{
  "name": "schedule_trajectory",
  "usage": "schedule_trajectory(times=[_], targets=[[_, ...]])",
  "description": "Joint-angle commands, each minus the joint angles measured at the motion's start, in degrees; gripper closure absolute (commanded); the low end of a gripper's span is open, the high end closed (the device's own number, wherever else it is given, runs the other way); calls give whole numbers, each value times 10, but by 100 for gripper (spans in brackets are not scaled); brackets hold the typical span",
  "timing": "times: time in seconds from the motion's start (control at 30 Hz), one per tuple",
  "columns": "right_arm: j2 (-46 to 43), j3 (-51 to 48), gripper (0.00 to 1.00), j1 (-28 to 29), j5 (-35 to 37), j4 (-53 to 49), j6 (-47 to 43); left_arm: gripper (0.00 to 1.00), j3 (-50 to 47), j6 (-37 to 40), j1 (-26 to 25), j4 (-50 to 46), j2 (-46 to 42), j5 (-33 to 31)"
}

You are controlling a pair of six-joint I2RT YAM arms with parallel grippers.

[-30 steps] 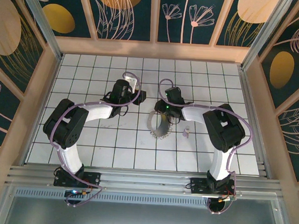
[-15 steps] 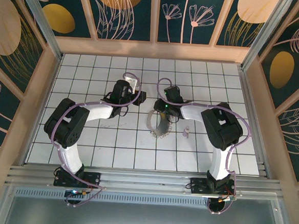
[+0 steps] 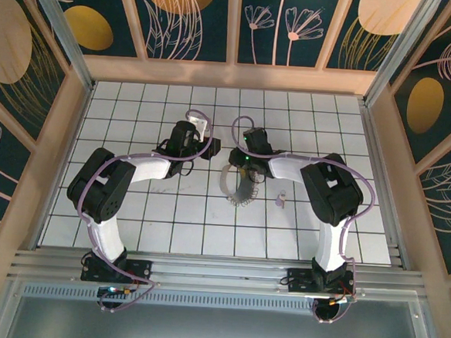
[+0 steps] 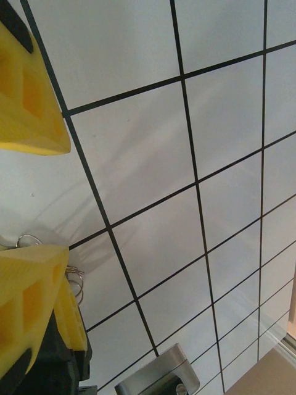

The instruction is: Put the keys on the keyring

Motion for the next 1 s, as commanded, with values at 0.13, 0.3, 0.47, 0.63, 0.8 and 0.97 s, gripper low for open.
schedule_trajectory(times=[0.13, 0.3, 0.47, 0.63, 0.8, 0.97], targets=[[-22, 12, 71, 13, 43, -14, -44, 57, 10, -13, 4, 21, 1, 1], [-26, 9, 71, 19, 50, -4, -71, 57, 11, -11, 13, 17, -11, -16], [-53, 0, 70, 31, 67, 6, -88, 56, 11, -5, 27, 6, -23, -22], [-44, 13, 70, 32, 59, -9, -99, 56, 32, 0, 34, -2, -29, -23], [-25, 17, 70, 30, 51, -10, -103, 56, 33, 3, 36, -7, -35, -25], [-5, 23, 70, 25, 41, -5, -104, 56, 32, 5, 36, -8, -39, -25]])
